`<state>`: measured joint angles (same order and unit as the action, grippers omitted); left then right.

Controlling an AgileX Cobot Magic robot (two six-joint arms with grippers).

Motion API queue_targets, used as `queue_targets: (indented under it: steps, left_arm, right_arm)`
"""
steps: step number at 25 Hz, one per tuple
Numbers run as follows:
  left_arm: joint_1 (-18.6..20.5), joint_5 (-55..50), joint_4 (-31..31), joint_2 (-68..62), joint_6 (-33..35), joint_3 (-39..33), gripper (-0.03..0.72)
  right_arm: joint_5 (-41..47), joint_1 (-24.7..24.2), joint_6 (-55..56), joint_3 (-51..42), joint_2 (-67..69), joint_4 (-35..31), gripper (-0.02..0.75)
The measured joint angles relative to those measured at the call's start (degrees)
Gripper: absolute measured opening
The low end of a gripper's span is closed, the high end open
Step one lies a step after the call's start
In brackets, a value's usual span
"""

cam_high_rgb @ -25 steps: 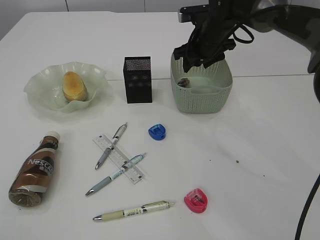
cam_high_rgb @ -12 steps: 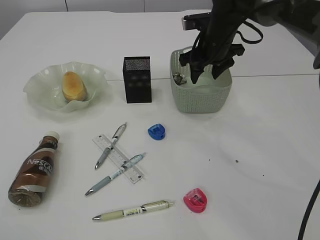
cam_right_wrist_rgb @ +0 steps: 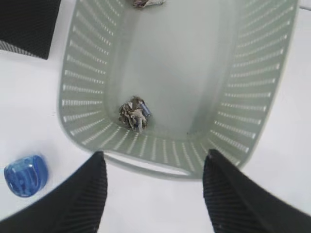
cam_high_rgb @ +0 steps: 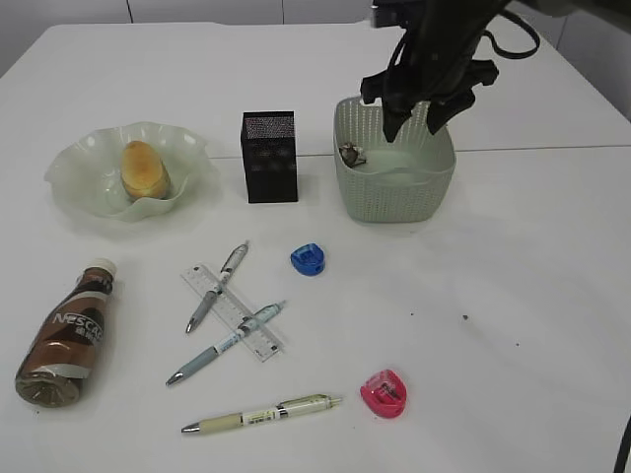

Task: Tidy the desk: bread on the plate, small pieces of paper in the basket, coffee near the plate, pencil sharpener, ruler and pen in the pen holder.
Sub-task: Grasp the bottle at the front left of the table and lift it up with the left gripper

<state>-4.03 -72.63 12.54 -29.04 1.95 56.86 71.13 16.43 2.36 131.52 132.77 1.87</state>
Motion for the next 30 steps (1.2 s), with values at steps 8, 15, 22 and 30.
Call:
queue_targets:
  steps: [8,15,22,30]
  left_arm:
    - [0.00,0.00,0.29,-0.76,-0.26,0.00,0.331]
    - [0.00,0.00,0.34,-8.08,-1.95,0.00,0.332]
    - [0.00,0.33,-2.33,-17.98,-1.95,0.00,0.332]
    - [0.00,0.65,-6.71,-29.96,-4.79,0.00,0.350]
  right_arm:
    - [0.00,0.00,0.56,-8.30,-10.01,-1.20,0.454]
    - [0.04,0.00,1.60,-19.72,-23.63,-2.68,0.451]
    - [0.14,0.00,1.83,-33.83,-36.78,-7.66,0.446]
    - [0.18,0.00,1.83,-47.31,-47.04,-7.91,0.446]
